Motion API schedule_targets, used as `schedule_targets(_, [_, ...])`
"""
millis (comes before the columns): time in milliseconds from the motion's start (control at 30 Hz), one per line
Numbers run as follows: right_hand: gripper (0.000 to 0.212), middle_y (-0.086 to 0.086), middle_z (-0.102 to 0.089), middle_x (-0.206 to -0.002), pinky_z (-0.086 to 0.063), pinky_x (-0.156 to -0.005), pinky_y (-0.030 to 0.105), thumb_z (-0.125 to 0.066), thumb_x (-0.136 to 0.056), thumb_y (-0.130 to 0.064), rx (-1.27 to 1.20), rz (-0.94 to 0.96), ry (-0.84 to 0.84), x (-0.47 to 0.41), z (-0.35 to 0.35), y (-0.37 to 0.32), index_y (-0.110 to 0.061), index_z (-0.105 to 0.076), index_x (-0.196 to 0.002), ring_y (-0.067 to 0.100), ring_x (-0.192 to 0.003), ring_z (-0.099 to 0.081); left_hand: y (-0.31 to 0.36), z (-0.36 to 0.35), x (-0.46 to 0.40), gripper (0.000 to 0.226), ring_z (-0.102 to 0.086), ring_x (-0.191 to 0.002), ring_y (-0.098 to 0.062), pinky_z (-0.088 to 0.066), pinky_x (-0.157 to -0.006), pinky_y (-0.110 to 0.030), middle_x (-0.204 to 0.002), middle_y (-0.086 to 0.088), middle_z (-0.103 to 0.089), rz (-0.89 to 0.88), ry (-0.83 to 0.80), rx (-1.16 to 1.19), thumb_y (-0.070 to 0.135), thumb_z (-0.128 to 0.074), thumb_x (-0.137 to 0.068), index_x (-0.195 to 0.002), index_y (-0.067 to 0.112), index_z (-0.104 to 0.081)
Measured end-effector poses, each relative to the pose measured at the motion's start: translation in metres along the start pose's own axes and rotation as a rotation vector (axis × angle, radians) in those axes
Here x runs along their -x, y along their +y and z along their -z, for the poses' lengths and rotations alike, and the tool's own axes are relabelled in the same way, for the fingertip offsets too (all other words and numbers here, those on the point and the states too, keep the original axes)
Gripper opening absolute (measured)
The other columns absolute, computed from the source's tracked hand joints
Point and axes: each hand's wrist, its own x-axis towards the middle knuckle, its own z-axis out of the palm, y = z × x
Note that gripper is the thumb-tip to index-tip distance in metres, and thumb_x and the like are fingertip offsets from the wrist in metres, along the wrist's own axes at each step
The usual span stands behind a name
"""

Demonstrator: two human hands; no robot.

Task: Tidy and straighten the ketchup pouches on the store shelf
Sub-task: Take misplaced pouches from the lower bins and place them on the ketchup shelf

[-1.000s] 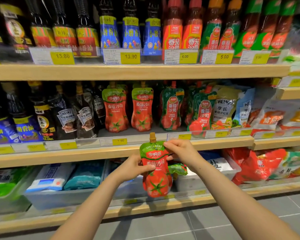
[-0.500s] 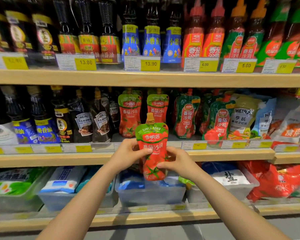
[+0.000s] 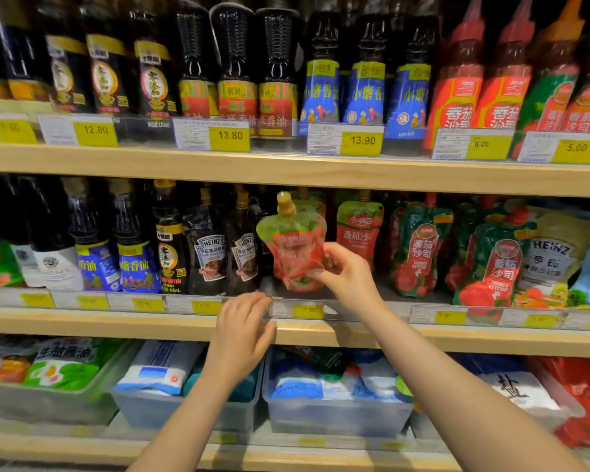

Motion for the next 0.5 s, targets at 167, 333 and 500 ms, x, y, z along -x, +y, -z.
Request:
schedule_targets(167, [0.02, -0.008, -0.068, -0.093, -0.052, -0.082, 0.03, -0.071, -0.077, -0.023, 0.0, -0.119, -0.109, -0.008, -0.014, 0.023, -0.02, -0.064, -0.096, 0.004, -0.089, -0.063, -0.001, -0.005, -0.002, 0.037, -0.046, -0.107, -0.019, -0.031, -0.096, -0.034, -0.113, -0.007, -0.062, -0.005, 0.056, 0.047, 0.031, -0.049, -0.086, -0.116, 0.012, -0.056])
schedule_targets(333, [0.035, 0.001, -0.066, -0.108, -0.044, -0.056, 0.006, -0.068, -0.081, -0.015, -0.076, -0.242, -0.243, -0.016, -0.018, 0.032, -0.015, -0.057, -0.113, -0.005, -0.085, -0.059, -0.002, -0.01, 0.001, 0.038, -0.047, -0.109, -0.019, -0.035, -0.096, -0.038, -0.116, -0.006, -0.061, 0.012, 0.07, 0.076, 0.031, -0.05, -0.086, -0.118, 0.012, -0.056])
schedule_targets(500, [0.047, 0.003, -0.06, -0.123, -0.047, -0.087, 0.024, -0.071, -0.079, -0.017, 0.007, -0.263, -0.248, -0.007, -0.011, 0.02, -0.012, -0.052, -0.122, 0.009, -0.103, -0.057, 0.005, -0.008, 0.003, 0.042, -0.046, -0.115, -0.02, -0.041, -0.097, -0.049, -0.12, -0.008, -0.059, 0.048, 0.065, 0.096, 0.031, -0.047, -0.086, -0.121, 0.009, -0.055])
